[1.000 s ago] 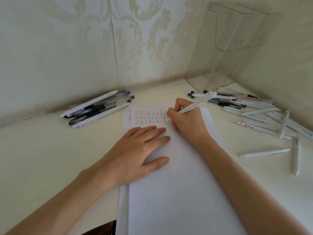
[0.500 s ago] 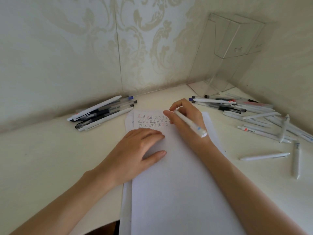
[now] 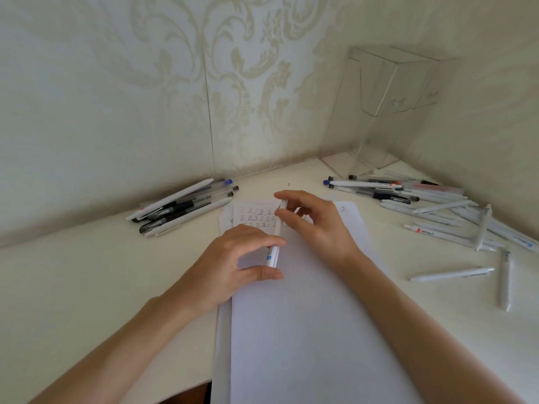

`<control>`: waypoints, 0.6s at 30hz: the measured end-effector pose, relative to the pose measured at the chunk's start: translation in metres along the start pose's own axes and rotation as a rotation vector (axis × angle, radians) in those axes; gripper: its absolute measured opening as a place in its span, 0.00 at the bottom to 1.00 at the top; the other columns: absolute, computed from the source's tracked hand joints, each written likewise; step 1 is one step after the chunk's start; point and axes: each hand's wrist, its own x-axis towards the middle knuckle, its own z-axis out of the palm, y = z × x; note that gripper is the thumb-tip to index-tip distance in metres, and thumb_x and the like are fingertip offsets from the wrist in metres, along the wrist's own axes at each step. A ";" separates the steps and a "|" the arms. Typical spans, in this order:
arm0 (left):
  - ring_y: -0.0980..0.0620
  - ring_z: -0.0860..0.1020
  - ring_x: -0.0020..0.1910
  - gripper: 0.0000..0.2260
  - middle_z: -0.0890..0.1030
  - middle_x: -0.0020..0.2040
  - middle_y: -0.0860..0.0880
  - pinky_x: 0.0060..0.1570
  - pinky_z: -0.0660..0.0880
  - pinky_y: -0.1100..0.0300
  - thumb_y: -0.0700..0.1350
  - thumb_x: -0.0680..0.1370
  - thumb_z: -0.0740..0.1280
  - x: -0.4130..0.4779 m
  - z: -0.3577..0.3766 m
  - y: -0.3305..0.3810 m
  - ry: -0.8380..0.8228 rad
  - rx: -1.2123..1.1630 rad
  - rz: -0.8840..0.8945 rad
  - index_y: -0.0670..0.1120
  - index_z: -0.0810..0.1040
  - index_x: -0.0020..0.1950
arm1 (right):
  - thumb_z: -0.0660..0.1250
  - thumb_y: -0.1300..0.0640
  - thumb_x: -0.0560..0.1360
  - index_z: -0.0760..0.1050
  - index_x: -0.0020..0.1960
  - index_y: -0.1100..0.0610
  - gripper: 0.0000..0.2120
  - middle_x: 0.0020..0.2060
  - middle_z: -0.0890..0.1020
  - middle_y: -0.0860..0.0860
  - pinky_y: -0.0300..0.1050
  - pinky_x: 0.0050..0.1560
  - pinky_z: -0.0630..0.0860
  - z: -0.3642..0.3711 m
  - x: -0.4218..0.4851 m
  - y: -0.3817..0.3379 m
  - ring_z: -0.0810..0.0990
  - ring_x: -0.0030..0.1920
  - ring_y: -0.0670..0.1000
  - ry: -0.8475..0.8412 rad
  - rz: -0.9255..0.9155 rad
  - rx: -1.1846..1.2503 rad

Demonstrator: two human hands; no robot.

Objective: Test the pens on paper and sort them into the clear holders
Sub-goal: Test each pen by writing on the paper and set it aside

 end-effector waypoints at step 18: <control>0.39 0.70 0.60 0.13 0.74 0.60 0.40 0.60 0.65 0.47 0.34 0.74 0.60 0.007 -0.042 -0.034 0.570 0.691 -0.235 0.41 0.80 0.54 | 0.61 0.57 0.79 0.75 0.61 0.50 0.12 0.47 0.80 0.48 0.31 0.46 0.68 -0.007 0.004 0.007 0.74 0.43 0.42 0.205 0.126 -0.265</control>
